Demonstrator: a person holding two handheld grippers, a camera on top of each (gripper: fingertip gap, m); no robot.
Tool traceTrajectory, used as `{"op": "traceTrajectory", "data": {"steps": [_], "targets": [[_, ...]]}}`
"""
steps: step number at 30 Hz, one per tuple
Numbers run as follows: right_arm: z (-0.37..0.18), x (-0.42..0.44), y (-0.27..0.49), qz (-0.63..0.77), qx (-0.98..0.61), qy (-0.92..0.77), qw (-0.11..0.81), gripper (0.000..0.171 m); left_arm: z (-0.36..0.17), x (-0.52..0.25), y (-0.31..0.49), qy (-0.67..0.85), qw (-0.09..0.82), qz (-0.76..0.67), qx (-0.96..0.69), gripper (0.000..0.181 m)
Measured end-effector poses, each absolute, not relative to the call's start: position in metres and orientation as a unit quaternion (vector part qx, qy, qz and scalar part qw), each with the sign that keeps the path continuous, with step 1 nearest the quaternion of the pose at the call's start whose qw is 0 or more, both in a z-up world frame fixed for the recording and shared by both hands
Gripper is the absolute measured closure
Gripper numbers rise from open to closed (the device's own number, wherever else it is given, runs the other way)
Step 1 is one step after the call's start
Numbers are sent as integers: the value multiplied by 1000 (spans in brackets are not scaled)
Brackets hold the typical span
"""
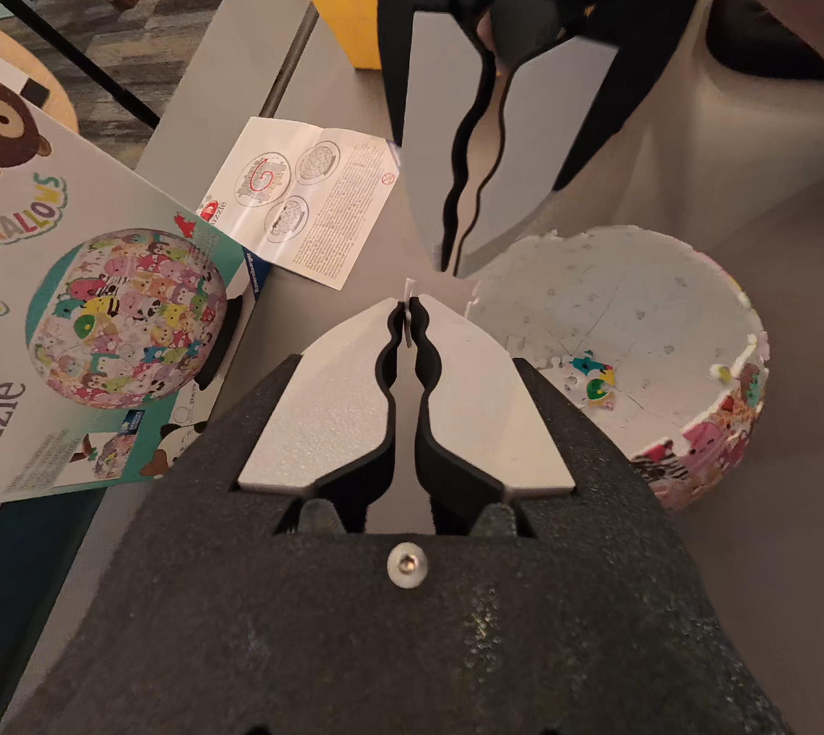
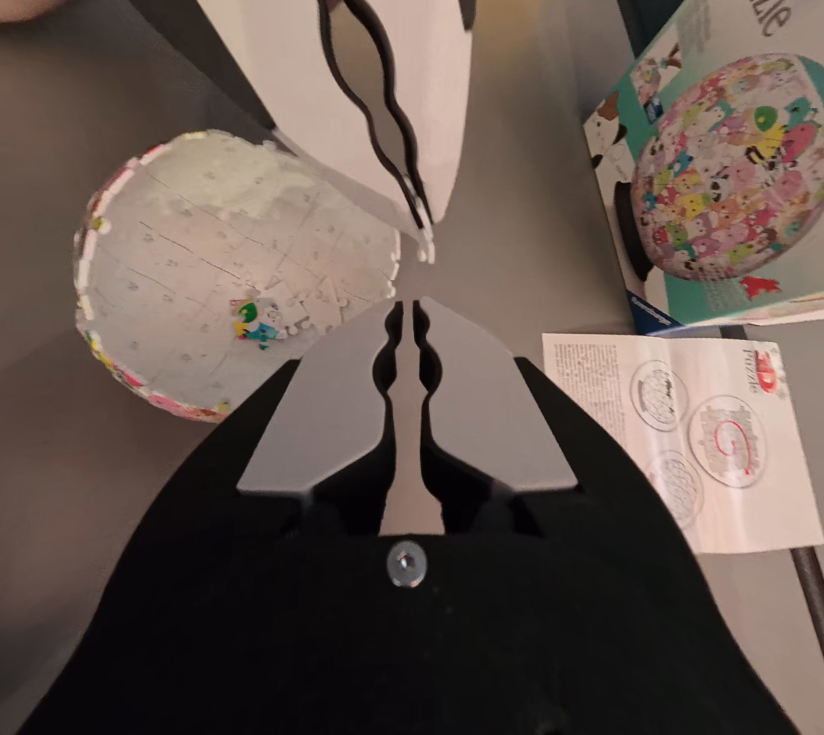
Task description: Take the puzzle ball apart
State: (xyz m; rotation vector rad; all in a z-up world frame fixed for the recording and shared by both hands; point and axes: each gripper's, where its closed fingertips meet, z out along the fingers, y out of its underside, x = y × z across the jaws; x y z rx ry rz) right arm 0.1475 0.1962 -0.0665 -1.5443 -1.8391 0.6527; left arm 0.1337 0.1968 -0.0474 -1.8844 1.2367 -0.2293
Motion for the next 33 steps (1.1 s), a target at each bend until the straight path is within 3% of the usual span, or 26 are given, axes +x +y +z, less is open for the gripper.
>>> {"op": "traceTrajectory", "data": {"steps": [11,13,15,17,19,21,26,29,33], "targets": [[-25,137,189,342,-569,-655,360,148,-12,142,177,485,450,-194,-724,179],[-21,135,184,353,-557,-658,363,152,-8,144,175,483,452,-212,-719,179],[-17,133,176,358,-533,-671,371,167,-7,142,175,481,454,-213,-719,178],[-17,134,173,357,-531,-675,368,168,-8,144,170,488,445,-229,-715,177],[-19,143,179,342,-569,-664,343,168,-6,144,171,485,446,-226,-718,141],[-18,171,192,295,-622,-650,322,168,-2,137,172,483,450,-205,-723,129],[-40,334,253,74,-837,-471,269,168,18,128,166,460,464,-233,-721,135],[-79,408,267,30,-911,-361,194,168,21,124,165,446,457,-240,-731,134],[-121,444,274,57,-943,-297,137,168,28,124,159,445,458,-249,-728,135]]}}
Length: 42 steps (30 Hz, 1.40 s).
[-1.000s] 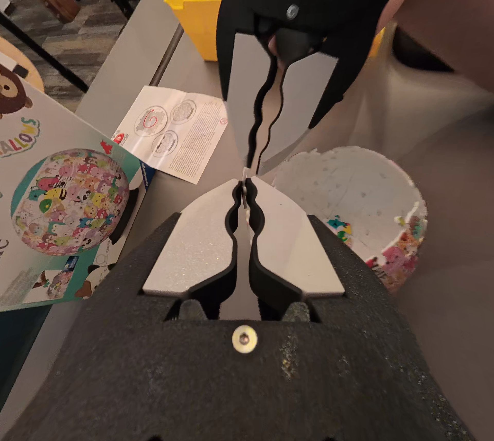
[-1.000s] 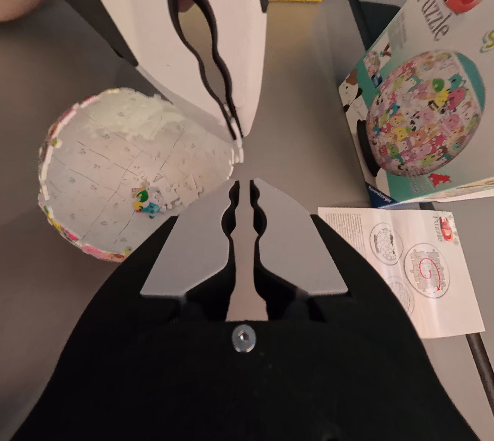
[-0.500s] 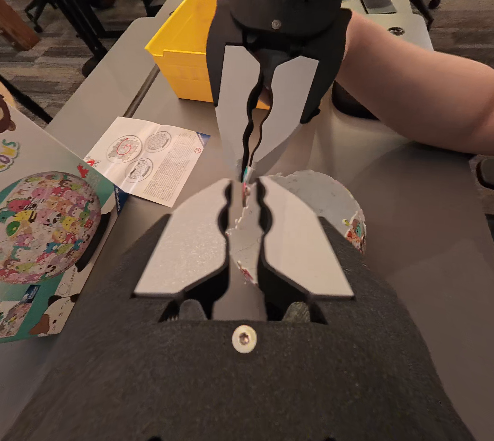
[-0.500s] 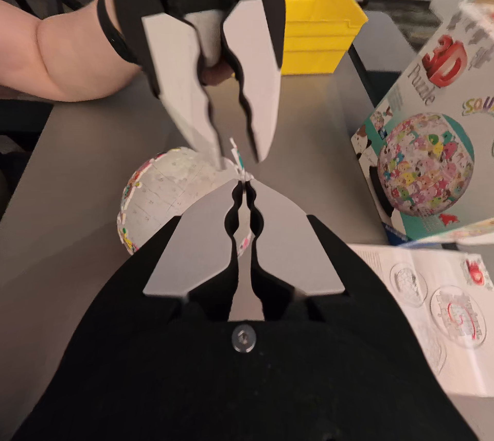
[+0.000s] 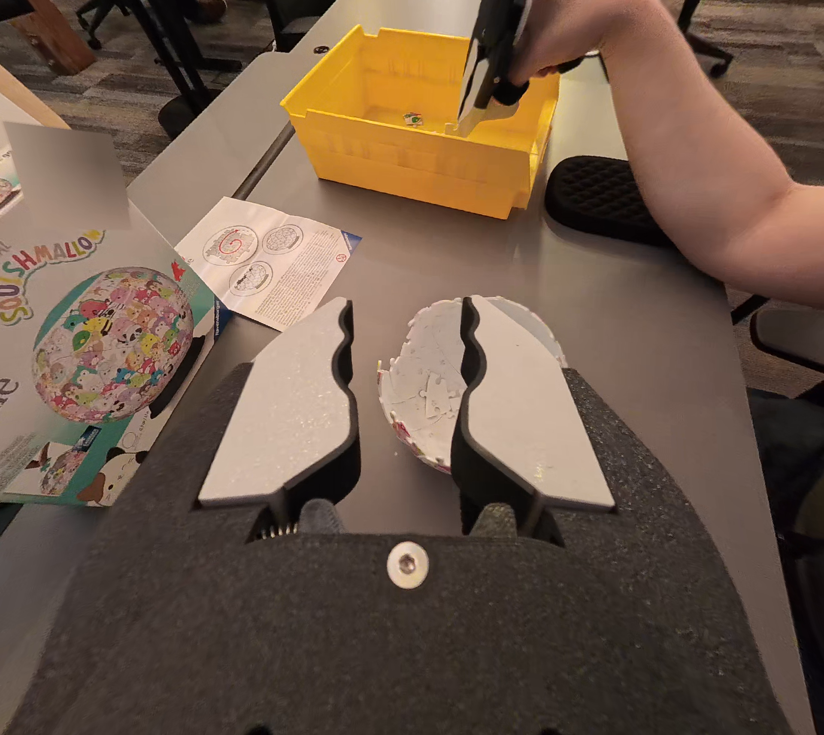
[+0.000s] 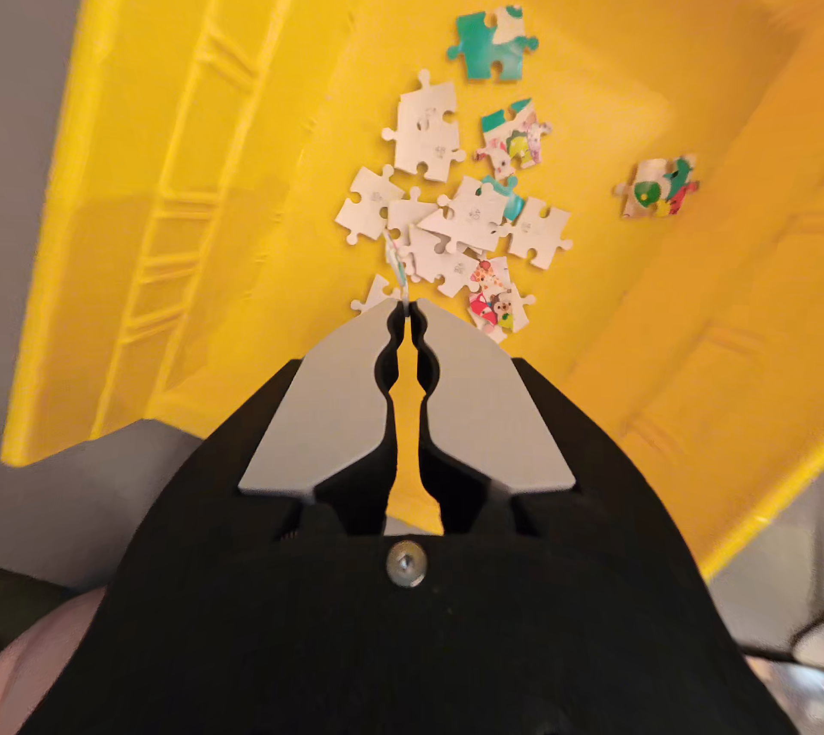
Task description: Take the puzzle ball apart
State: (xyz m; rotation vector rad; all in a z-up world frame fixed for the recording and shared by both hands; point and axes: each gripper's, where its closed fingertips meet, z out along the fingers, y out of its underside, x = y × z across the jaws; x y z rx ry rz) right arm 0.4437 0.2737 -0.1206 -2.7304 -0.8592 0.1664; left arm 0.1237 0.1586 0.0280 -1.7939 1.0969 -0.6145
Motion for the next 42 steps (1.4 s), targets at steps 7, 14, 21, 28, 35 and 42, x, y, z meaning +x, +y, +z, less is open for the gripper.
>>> {"op": "traceTrajectory", "data": {"steps": [7,14,21,28,35,42], "targets": [[-140,467,285,66,-963,-223,134,159,24,121,154,459,447,-225,-734,137],[-30,425,304,38,-898,-269,346,155,2,95,150,483,390,-194,-759,136],[39,204,221,296,-631,-548,463,146,-30,81,166,464,345,-224,-784,140],[-32,117,191,331,-543,-704,317,149,-58,79,176,455,306,-251,-798,150],[-52,122,202,272,-550,-741,275,156,-44,93,181,428,326,-302,-787,150],[-42,150,211,301,-574,-703,293,157,-53,115,189,457,348,-203,-793,148]]}}
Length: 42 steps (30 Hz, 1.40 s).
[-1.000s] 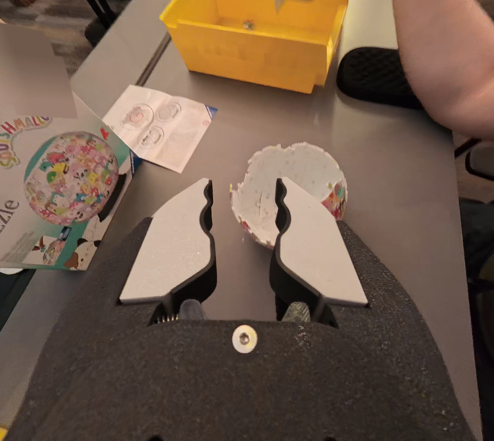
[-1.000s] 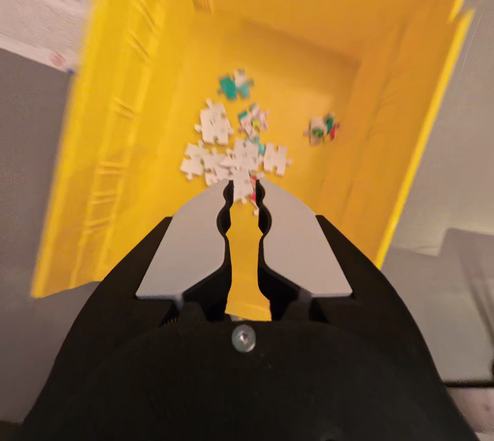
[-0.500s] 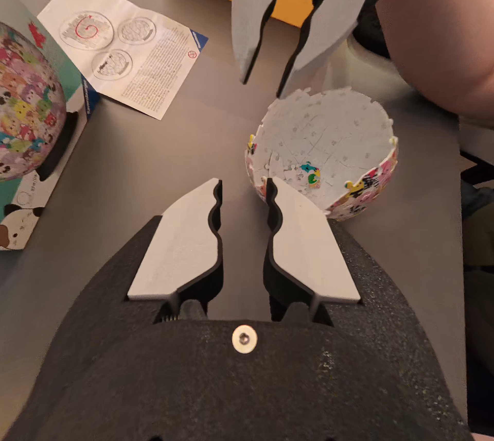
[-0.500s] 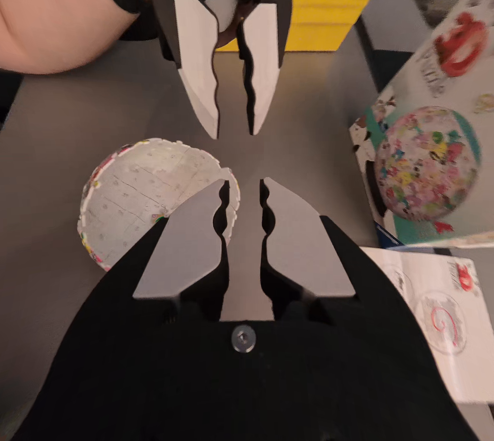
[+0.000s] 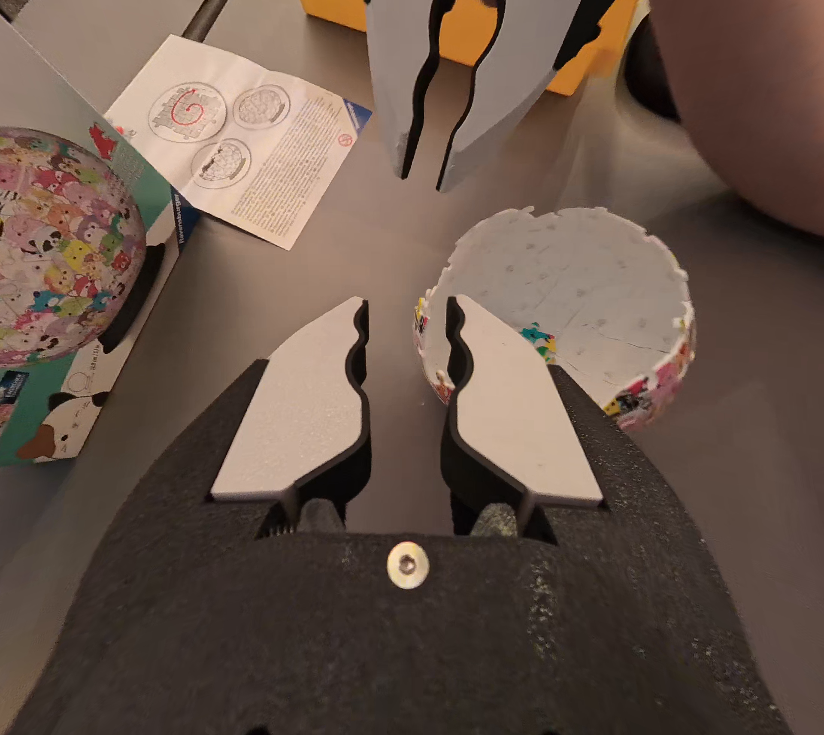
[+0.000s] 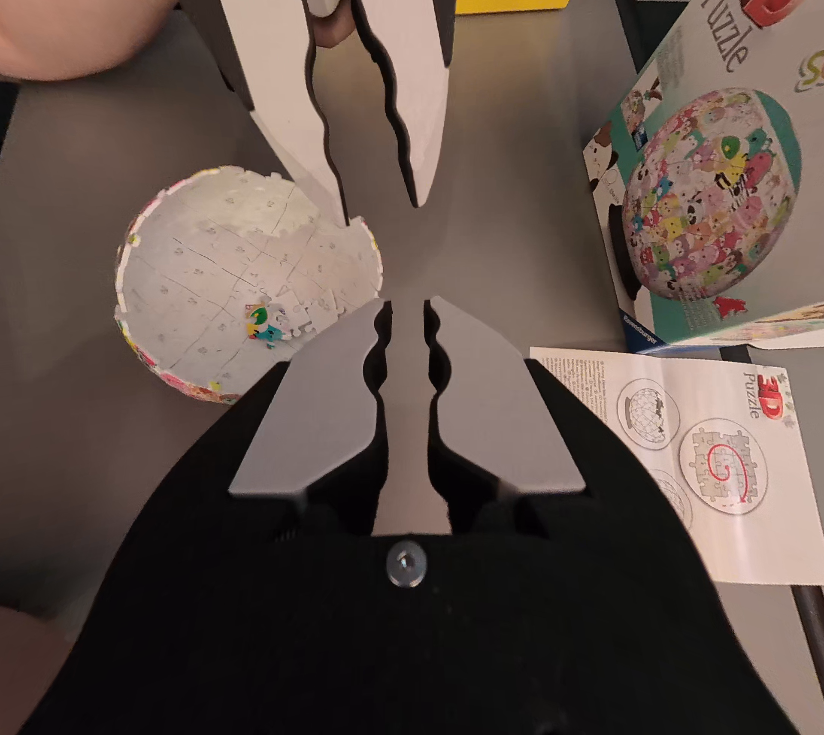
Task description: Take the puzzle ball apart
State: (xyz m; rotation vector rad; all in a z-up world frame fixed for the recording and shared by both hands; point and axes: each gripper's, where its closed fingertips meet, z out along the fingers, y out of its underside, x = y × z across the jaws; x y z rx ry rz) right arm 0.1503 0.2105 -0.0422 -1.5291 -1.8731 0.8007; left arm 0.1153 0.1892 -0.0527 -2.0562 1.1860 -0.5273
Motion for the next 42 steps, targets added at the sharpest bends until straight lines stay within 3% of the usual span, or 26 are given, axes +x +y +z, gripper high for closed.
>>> {"op": "traceTrajectory", "data": {"steps": [9,17,28,42], "targets": [[-66,129,199,329,-584,-706,229,154,-80,119,187,498,303,-131,-802,177],[-90,118,196,318,-599,-715,171,153,-79,119,186,486,298,-158,-807,178],[-95,114,186,358,-596,-708,121,166,-79,121,187,498,304,-141,-800,178],[-90,112,184,375,-582,-709,131,166,-75,120,183,536,324,-110,-772,177]]}}
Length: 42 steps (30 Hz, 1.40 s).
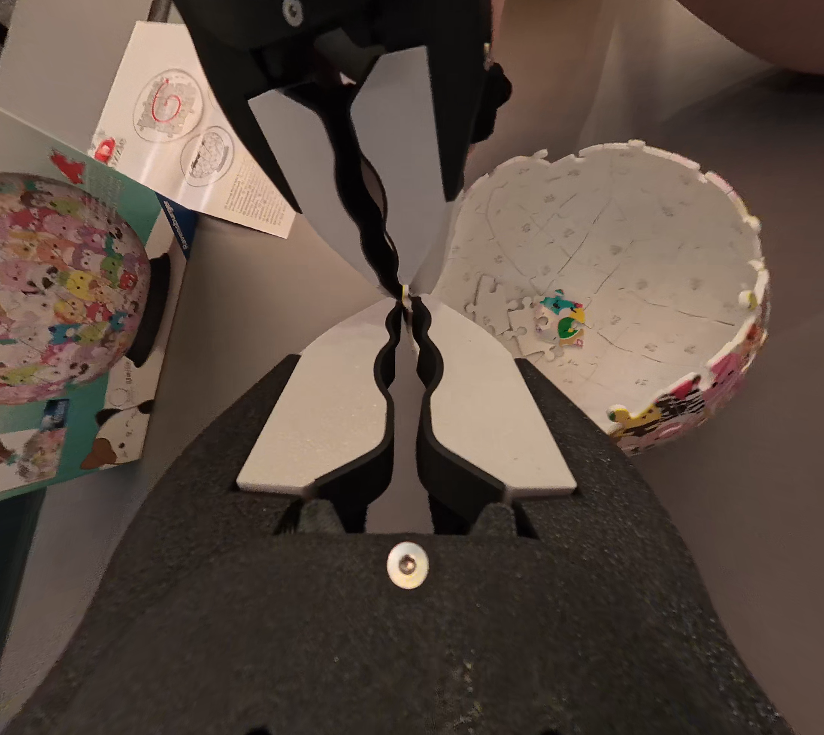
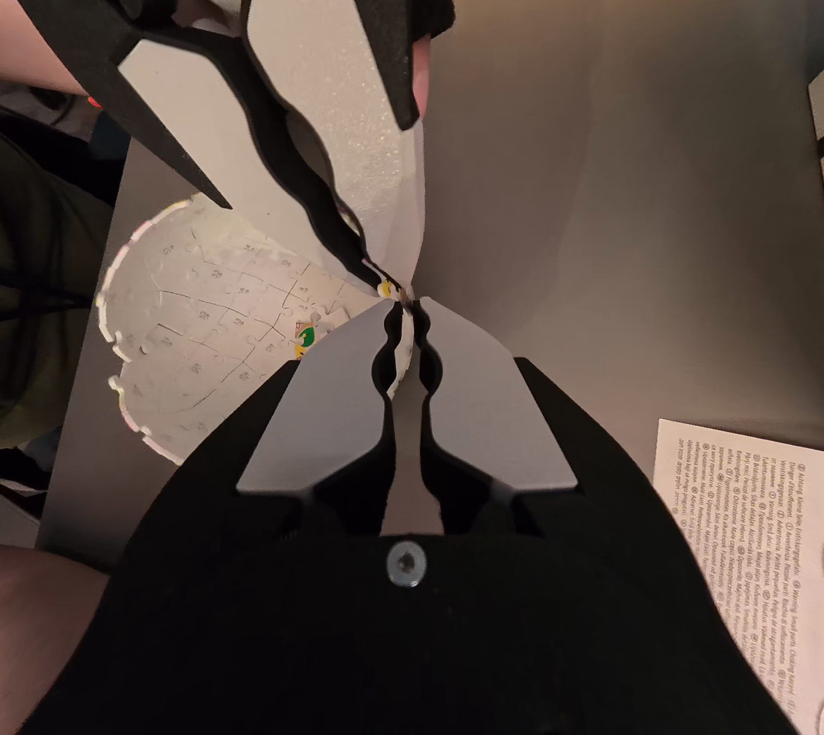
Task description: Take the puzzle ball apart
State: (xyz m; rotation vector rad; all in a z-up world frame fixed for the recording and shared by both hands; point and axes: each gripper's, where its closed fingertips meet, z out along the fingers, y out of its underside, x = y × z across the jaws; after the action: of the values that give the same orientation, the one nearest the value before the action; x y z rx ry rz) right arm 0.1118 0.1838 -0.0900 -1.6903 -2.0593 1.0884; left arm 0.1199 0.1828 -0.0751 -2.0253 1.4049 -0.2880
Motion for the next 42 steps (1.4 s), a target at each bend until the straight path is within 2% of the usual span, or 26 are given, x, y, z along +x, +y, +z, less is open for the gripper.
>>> {"op": "traceTrajectory", "data": {"steps": [5,11,20,24,32,42], "targets": [[-90,111,184,362,-589,-711,131,165,-74,118,184,482,301,-157,-807,167],[-90,112,183,375,-615,-684,117,165,-77,115,181,507,295,-131,-799,178],[-92,132,180,354,-667,-650,86,164,-77,130,182,555,330,-110,-756,177],[-87,131,183,344,-647,-669,122,156,-65,126,186,534,350,-117,-761,161],[-77,128,179,354,-609,-692,156,151,-31,118,170,498,363,-237,-751,162],[-91,131,181,383,-610,-683,120,152,-51,131,184,508,371,-158,-761,157]]}}
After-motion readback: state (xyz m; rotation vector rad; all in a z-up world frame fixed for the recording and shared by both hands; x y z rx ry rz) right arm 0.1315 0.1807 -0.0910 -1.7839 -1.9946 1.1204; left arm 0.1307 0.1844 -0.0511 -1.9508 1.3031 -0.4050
